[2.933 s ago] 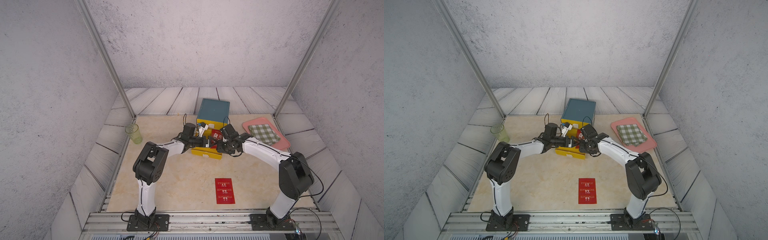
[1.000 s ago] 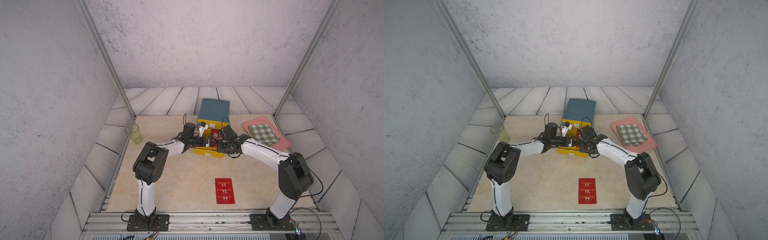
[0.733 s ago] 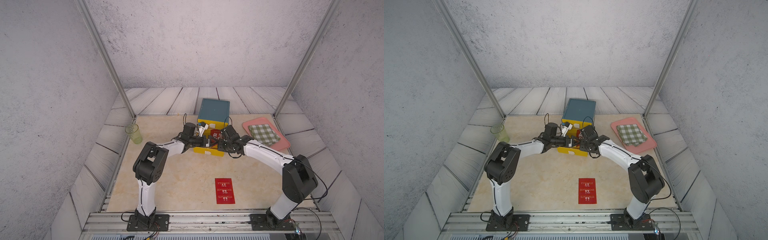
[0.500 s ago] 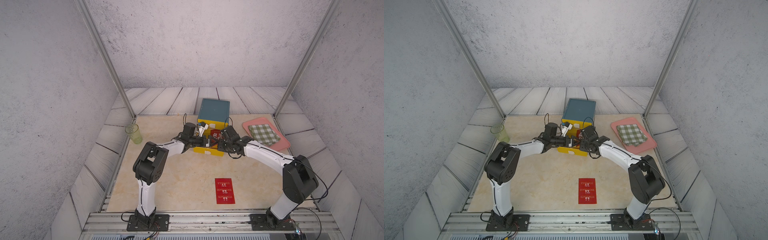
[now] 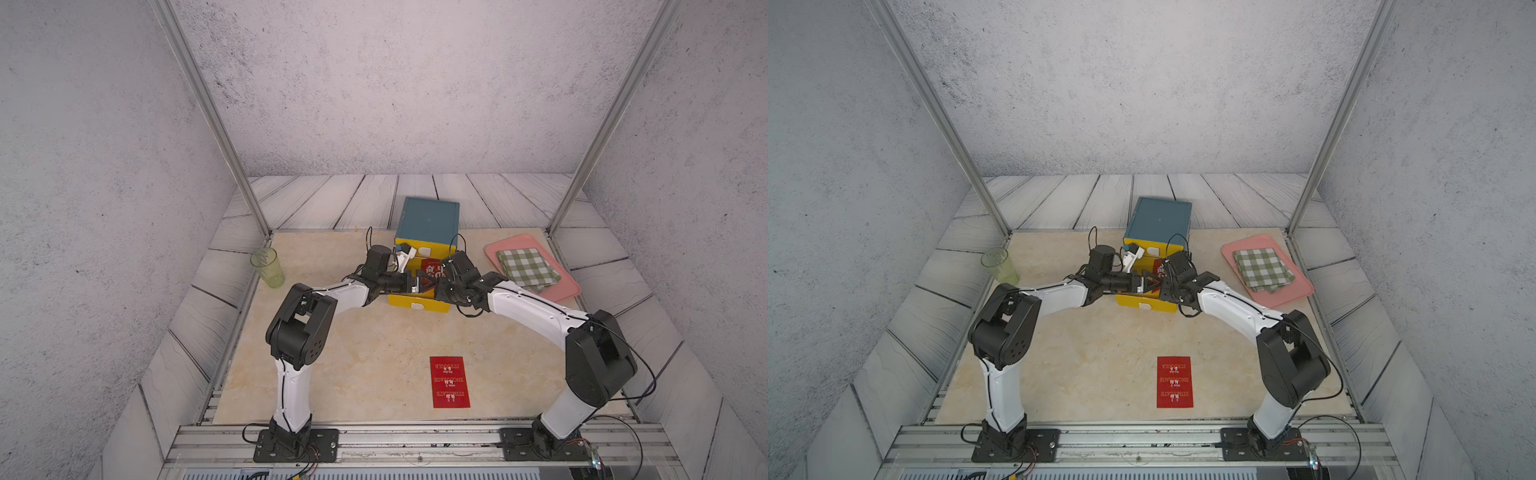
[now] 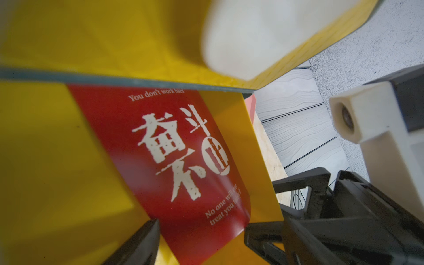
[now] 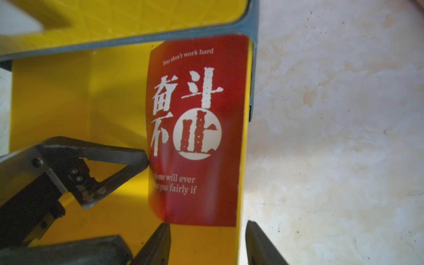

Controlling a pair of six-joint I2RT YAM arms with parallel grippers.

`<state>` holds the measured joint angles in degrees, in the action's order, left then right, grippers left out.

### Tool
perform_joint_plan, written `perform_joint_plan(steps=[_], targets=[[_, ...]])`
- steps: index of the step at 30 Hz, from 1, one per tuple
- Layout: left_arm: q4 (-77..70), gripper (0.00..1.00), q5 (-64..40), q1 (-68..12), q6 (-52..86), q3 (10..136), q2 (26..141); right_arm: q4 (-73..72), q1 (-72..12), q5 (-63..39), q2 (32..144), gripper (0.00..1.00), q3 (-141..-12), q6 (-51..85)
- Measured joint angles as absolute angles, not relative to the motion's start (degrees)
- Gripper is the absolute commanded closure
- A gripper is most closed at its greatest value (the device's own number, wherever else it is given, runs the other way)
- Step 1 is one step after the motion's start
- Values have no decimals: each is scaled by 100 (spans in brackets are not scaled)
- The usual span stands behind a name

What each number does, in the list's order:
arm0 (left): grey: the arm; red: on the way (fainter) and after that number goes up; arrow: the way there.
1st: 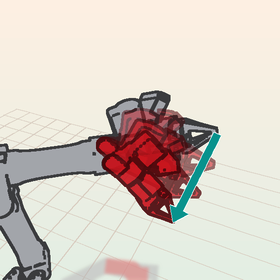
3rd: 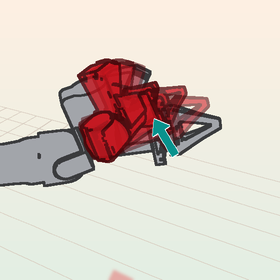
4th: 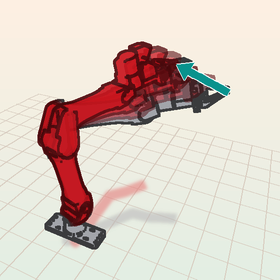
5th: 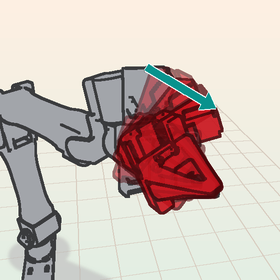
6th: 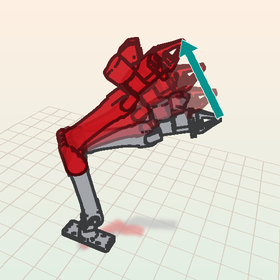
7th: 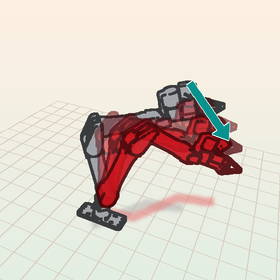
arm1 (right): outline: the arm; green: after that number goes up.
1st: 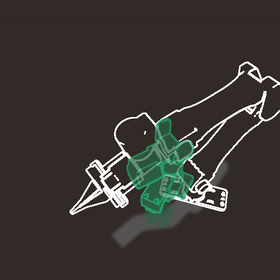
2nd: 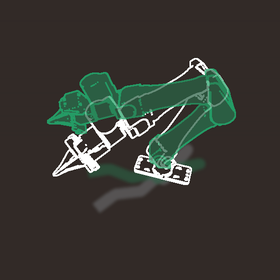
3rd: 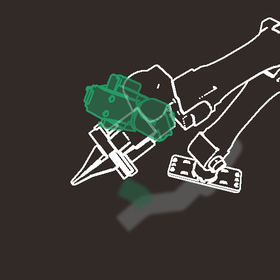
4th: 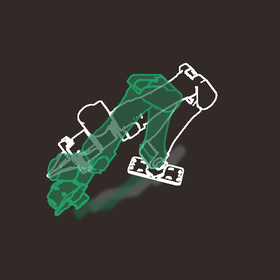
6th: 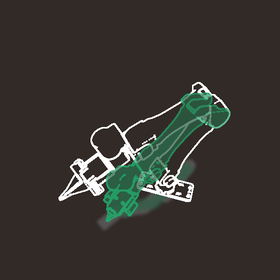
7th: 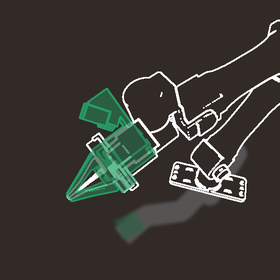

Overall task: Take the postcards out of the drawer
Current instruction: Pick up the postcard from the drawer.

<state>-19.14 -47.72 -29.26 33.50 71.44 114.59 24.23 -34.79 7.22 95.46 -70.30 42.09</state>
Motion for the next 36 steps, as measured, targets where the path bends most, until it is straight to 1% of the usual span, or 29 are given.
perform_joint_plan(steps=[15, 25, 36], targets=[[-1887, 9, -4718, -2926, 3328, 7144, 11454, 2445, -3481, 797, 9539, 42, -7043, 4198], [-1566, 8, -4584, -2928, 3267, 7153, 11273, 2379, -3479, 854, 9345, 42, -7061, 4193], [-1527, 8, -4536, -2928, 3347, 7175, 11255, 2329, -3470, 860, 9330, 42, -7081, 4191]])
